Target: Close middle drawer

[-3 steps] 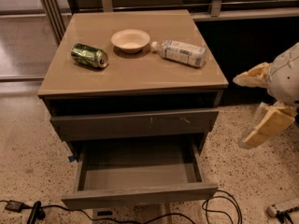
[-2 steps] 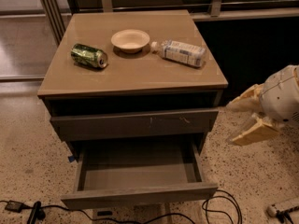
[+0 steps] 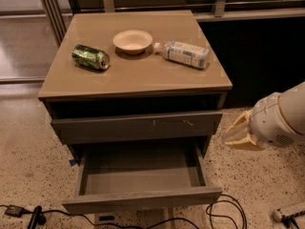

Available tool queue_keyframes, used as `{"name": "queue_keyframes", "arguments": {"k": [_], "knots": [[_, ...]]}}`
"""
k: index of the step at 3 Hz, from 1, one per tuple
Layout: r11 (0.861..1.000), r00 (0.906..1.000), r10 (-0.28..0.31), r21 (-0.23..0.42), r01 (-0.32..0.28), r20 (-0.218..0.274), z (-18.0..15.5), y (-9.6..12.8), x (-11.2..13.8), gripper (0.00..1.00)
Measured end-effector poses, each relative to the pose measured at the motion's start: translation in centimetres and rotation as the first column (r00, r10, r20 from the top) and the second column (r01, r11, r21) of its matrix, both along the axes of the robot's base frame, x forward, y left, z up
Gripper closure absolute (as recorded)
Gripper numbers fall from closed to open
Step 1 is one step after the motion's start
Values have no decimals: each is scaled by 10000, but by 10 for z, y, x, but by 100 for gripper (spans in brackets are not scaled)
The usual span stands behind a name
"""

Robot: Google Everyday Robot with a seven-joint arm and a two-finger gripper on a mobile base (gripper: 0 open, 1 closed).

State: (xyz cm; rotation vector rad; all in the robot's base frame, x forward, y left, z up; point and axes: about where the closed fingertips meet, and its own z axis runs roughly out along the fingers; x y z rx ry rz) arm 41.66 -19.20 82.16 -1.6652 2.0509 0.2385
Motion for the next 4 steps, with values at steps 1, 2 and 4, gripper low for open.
{"name": "queue_keyframes", "arguments": {"k": [1, 2, 4], "knots": [[10000, 10000, 0, 0, 0, 0, 0, 0, 0, 100], [9998, 10000, 39, 195, -39, 7, -4, 2, 0, 100], [9957, 9997, -236, 890, 240, -55, -60, -7, 7, 100]]}}
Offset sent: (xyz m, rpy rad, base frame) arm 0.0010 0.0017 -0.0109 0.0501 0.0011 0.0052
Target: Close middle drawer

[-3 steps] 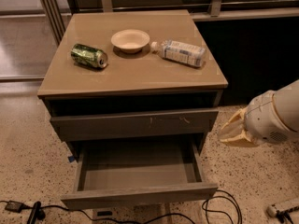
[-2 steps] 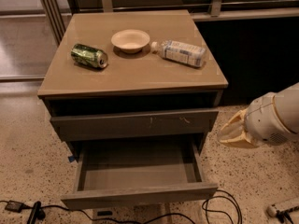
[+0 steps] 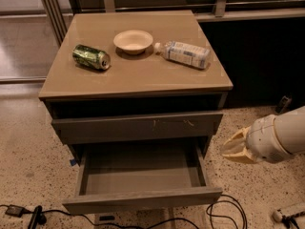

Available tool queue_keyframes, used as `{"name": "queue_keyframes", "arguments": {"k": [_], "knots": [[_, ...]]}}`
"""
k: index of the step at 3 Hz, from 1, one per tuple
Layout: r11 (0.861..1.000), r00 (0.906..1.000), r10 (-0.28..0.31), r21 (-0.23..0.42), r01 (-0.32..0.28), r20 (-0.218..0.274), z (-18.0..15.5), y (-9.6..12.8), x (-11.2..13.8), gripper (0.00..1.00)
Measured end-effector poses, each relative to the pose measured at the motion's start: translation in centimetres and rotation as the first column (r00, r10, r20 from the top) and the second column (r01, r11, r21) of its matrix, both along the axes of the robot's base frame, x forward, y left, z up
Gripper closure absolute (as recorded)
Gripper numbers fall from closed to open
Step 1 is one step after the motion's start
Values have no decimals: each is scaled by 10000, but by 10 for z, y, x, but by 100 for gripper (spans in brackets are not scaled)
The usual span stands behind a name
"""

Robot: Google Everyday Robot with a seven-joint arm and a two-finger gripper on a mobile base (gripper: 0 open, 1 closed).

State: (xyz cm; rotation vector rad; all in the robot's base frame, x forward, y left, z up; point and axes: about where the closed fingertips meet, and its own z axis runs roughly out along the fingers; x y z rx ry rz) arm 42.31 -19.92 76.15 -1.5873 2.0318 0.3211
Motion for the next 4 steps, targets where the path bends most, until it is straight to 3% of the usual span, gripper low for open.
{"name": "queue_keyframes", "arguments": {"k": [2, 3, 4], "knots": [[9957, 9980, -491, 811, 458, 391, -71, -5, 9, 100], [9935, 9957, -686, 951, 625, 627, -116, -1, 25, 100], [9935, 9957, -686, 951, 624, 626, -116, -1, 25, 100]]}}
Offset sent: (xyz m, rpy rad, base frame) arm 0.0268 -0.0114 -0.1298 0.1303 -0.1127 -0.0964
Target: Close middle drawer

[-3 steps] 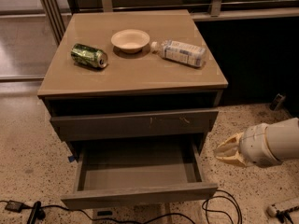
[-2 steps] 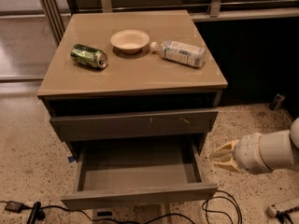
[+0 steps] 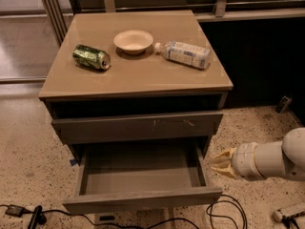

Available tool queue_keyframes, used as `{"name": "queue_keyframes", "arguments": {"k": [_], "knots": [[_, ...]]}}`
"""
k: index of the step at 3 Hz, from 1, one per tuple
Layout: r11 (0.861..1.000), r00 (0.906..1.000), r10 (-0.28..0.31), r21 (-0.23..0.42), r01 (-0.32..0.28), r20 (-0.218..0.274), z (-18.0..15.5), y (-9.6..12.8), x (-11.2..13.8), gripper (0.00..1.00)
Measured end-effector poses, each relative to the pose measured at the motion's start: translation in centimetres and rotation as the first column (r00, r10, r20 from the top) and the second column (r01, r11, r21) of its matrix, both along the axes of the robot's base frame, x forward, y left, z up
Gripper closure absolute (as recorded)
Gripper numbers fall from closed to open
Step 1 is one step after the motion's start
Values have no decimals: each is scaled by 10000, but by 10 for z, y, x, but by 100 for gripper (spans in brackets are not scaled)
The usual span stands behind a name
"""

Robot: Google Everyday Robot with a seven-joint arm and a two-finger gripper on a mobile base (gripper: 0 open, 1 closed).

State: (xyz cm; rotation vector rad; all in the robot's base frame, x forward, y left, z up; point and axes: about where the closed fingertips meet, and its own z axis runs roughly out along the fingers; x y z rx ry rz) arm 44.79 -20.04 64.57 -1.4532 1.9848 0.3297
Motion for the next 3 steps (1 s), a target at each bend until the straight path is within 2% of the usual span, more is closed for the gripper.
{"name": "queue_keyframes", "arguments": {"k": [1, 3], "knots": [[9992, 9996, 264, -287, -261, 111, -2, 6, -14, 100], [9956, 9997, 178, -918, -193, -179, -58, 3, -29, 100]]}}
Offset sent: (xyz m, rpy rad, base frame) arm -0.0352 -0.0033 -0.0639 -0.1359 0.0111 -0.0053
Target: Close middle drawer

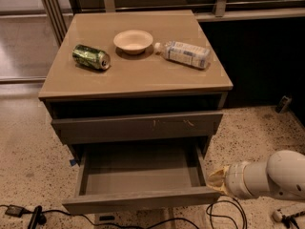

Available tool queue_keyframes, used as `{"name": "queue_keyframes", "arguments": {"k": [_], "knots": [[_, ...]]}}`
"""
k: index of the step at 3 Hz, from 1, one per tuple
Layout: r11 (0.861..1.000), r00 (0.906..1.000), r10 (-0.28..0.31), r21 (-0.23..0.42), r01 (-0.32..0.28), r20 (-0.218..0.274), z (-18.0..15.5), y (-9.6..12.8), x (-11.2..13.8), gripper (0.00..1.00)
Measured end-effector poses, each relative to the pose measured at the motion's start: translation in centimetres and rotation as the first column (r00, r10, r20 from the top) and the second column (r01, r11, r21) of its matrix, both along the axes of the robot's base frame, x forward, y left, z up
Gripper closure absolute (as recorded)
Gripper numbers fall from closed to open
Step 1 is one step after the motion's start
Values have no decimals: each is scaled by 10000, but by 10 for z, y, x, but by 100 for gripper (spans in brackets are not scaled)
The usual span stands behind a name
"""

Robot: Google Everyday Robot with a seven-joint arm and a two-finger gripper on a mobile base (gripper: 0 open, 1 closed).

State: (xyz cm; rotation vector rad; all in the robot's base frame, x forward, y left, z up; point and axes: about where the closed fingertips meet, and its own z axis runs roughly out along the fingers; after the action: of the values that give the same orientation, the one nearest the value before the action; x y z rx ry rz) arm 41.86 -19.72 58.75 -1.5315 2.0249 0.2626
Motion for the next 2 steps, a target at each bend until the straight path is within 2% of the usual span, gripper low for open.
{"name": "queue_keyframes", "arguments": {"k": [1, 2], "knots": [[10000, 9998, 19, -41, -20, -222, -39, 1, -3, 100], [9996, 9974, 293, -2, -294, -663, -82, 15, -15, 100]]}}
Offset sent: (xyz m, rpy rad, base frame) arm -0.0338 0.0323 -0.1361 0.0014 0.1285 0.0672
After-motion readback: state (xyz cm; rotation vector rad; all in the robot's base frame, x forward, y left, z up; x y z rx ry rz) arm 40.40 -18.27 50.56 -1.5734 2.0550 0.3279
